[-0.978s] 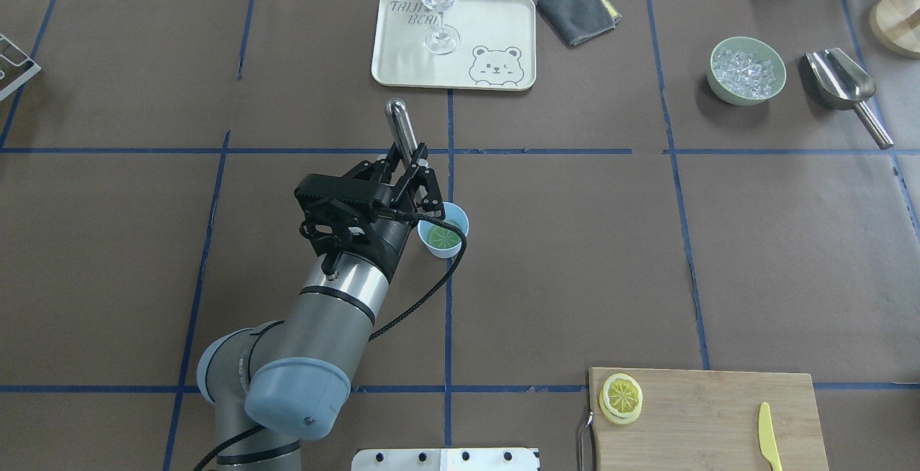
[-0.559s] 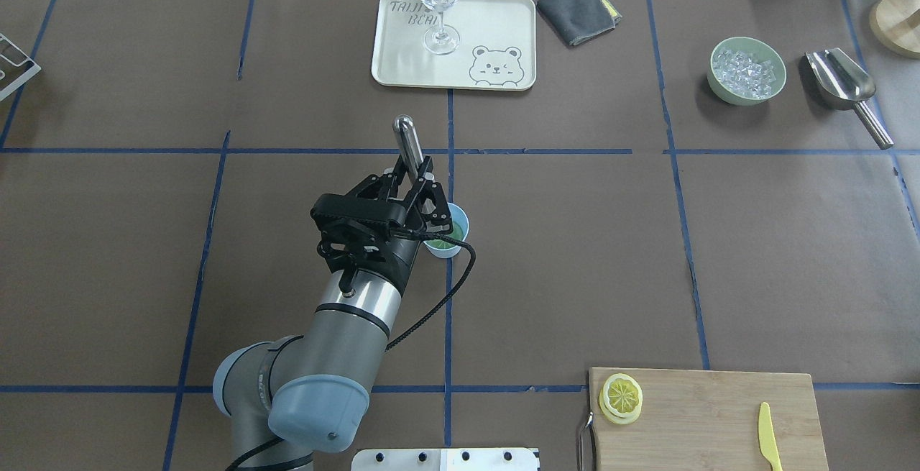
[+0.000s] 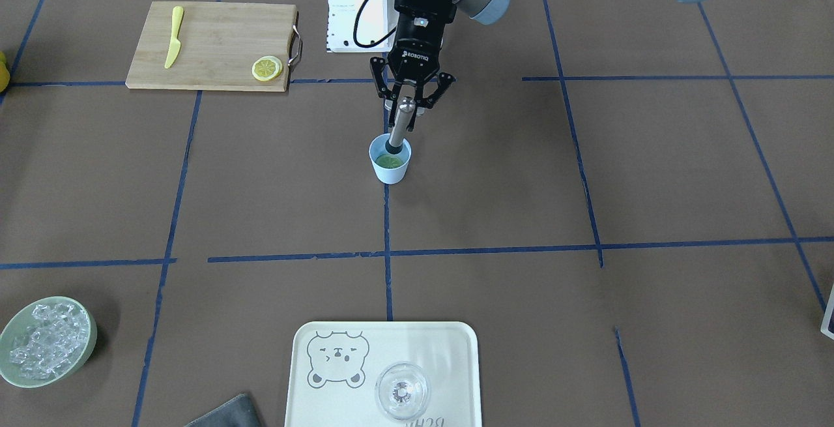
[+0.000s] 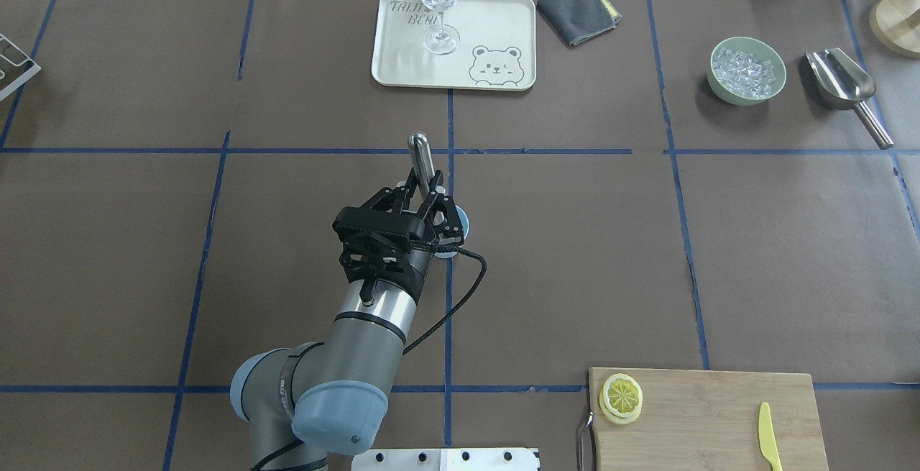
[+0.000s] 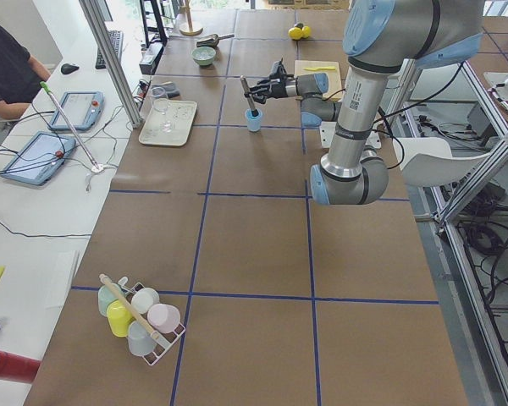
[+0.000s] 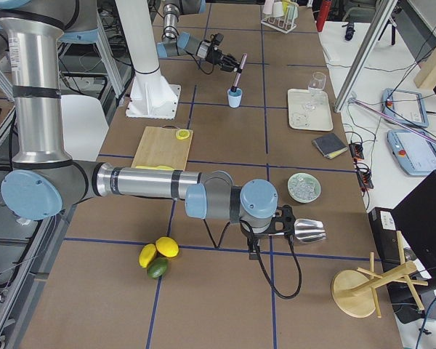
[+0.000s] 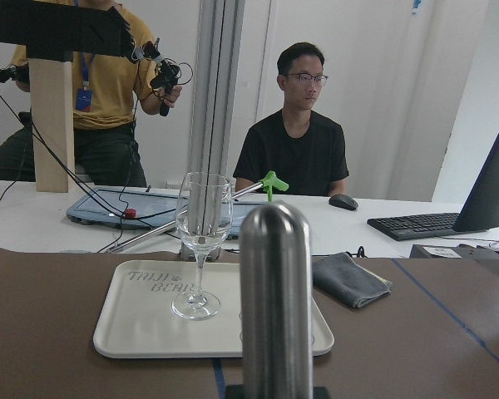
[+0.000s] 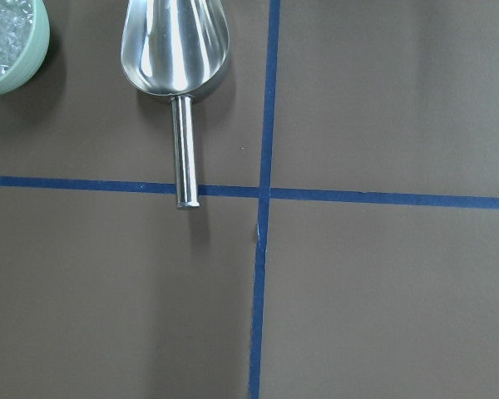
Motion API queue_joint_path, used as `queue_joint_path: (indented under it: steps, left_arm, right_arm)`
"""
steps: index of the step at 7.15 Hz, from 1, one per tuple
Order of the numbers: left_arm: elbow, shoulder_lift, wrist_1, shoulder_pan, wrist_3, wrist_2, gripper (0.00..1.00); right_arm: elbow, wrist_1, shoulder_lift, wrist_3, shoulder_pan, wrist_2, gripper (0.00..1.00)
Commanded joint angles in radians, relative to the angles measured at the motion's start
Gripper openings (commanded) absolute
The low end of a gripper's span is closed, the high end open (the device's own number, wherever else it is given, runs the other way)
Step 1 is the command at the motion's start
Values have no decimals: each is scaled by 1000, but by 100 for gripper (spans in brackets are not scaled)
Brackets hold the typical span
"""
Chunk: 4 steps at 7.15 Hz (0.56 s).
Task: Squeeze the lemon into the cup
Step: 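Press the muddler down into the cup onto the lemon slice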
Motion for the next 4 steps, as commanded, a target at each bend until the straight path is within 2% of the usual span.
queue_joint_path:
  steps: [1, 4]
  left_arm:
    - [37, -3, -33, 1, -1, 0, 0]
    - [79, -14, -49, 10, -2, 0, 0]
  right_arm:
    - [1, 0, 0, 0, 0, 0, 100]
    - [5, 2, 1, 0, 0, 0, 100]
